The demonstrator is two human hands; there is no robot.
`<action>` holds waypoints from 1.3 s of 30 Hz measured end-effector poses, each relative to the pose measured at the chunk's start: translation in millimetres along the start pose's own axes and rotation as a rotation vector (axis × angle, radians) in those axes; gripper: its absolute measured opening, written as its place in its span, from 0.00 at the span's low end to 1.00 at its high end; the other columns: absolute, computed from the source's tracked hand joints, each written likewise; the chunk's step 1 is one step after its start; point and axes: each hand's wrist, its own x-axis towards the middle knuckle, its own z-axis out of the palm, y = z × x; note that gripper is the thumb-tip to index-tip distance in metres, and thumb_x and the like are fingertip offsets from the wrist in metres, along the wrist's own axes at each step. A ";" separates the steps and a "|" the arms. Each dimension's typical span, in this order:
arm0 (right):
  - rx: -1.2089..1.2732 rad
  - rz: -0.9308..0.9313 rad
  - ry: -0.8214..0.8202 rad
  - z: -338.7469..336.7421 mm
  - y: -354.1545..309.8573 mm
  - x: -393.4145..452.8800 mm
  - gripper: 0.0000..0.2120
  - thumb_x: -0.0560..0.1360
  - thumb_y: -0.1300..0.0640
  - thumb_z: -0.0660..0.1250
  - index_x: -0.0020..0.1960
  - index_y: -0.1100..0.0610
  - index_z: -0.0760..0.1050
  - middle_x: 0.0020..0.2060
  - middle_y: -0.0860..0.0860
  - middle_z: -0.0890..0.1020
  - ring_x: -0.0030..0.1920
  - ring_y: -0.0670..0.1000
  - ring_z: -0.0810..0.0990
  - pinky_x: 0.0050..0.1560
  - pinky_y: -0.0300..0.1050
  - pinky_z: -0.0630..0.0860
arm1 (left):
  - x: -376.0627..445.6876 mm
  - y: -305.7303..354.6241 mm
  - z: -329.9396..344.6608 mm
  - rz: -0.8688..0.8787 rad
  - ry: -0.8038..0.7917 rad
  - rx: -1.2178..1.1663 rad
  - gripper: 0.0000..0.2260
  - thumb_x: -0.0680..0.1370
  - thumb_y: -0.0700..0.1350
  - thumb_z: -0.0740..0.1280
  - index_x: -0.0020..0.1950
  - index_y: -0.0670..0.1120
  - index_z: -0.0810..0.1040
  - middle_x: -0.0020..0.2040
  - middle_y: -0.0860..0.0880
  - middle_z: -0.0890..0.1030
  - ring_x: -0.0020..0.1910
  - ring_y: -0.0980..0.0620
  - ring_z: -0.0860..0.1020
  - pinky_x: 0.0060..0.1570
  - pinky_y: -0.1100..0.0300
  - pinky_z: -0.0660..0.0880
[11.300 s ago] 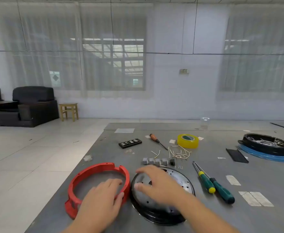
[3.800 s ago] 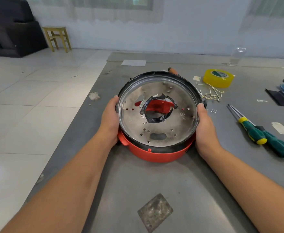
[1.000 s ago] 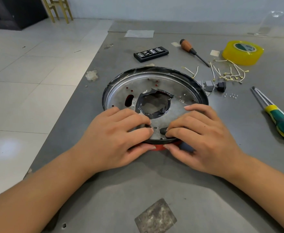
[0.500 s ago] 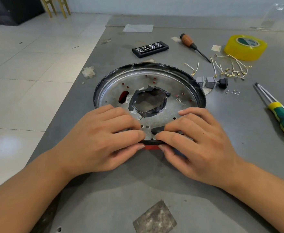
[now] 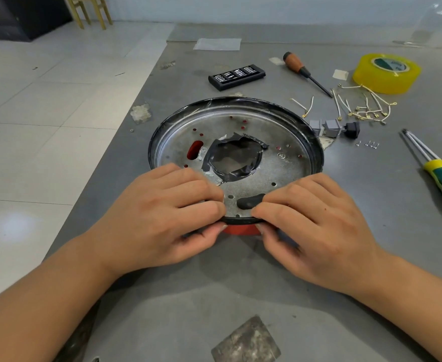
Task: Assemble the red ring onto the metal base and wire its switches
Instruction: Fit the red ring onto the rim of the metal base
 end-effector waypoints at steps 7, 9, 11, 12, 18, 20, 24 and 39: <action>0.008 -0.004 -0.002 0.6 1.3 -1.4 0.05 0.75 0.62 0.70 0.49 0.59 0.85 0.45 0.52 0.84 0.38 0.58 0.79 0.41 0.54 0.74 | -0.3 0.1 2.0 -0.001 -0.002 0.000 0.08 0.83 0.46 0.69 0.51 0.44 0.86 0.53 0.49 0.85 0.48 0.45 0.82 0.45 0.48 0.77; 0.014 -0.005 -0.012 0.5 2.6 -2.6 0.06 0.74 0.62 0.70 0.49 0.59 0.85 0.45 0.52 0.84 0.39 0.58 0.79 0.41 0.54 0.73 | -0.4 0.1 2.2 -0.001 -0.008 0.001 0.08 0.83 0.46 0.69 0.51 0.44 0.86 0.53 0.49 0.85 0.48 0.45 0.82 0.45 0.47 0.77; 0.019 -0.008 -0.021 0.7 3.8 -3.7 0.07 0.74 0.63 0.70 0.50 0.59 0.84 0.46 0.52 0.84 0.40 0.57 0.79 0.42 0.54 0.73 | -0.3 0.2 2.5 -0.003 -0.009 0.003 0.08 0.83 0.46 0.69 0.51 0.44 0.86 0.53 0.49 0.85 0.48 0.45 0.82 0.45 0.47 0.77; 0.022 -0.010 -0.025 0.6 4.3 -4.2 0.08 0.74 0.63 0.69 0.51 0.59 0.83 0.46 0.52 0.84 0.40 0.57 0.79 0.42 0.53 0.73 | -0.1 0.4 2.7 -0.004 -0.007 0.005 0.08 0.83 0.47 0.69 0.51 0.44 0.86 0.53 0.49 0.85 0.48 0.45 0.82 0.45 0.47 0.77; 0.028 -0.005 -0.019 0.4 5.8 -5.2 0.09 0.72 0.65 0.68 0.51 0.59 0.83 0.47 0.51 0.84 0.42 0.57 0.80 0.44 0.54 0.74 | -0.5 1.1 3.8 -0.008 0.003 0.013 0.09 0.83 0.47 0.70 0.54 0.44 0.87 0.52 0.48 0.85 0.48 0.45 0.82 0.44 0.48 0.78; 0.025 -0.004 -0.018 0.0 5.8 -5.0 0.10 0.72 0.65 0.68 0.51 0.59 0.83 0.47 0.51 0.84 0.42 0.57 0.80 0.44 0.54 0.73 | -0.8 1.2 4.0 -0.009 -0.002 0.013 0.09 0.83 0.48 0.70 0.54 0.44 0.87 0.53 0.48 0.85 0.48 0.46 0.82 0.44 0.48 0.78; 0.029 0.007 -0.039 -0.4 4.9 -4.4 0.10 0.72 0.65 0.68 0.50 0.59 0.83 0.47 0.50 0.84 0.42 0.57 0.80 0.44 0.53 0.73 | -1.2 0.7 4.9 -0.015 -0.011 0.004 0.09 0.83 0.48 0.70 0.55 0.45 0.86 0.53 0.49 0.85 0.48 0.46 0.82 0.44 0.48 0.77; 0.041 0.144 0.017 -1.0 8.1 -7.2 0.19 0.76 0.51 0.73 0.63 0.57 0.77 0.60 0.51 0.82 0.60 0.56 0.79 0.64 0.54 0.68 | -1.2 2.9 10.7 -0.089 0.100 0.007 0.10 0.85 0.48 0.68 0.61 0.45 0.85 0.55 0.50 0.85 0.51 0.45 0.82 0.49 0.52 0.71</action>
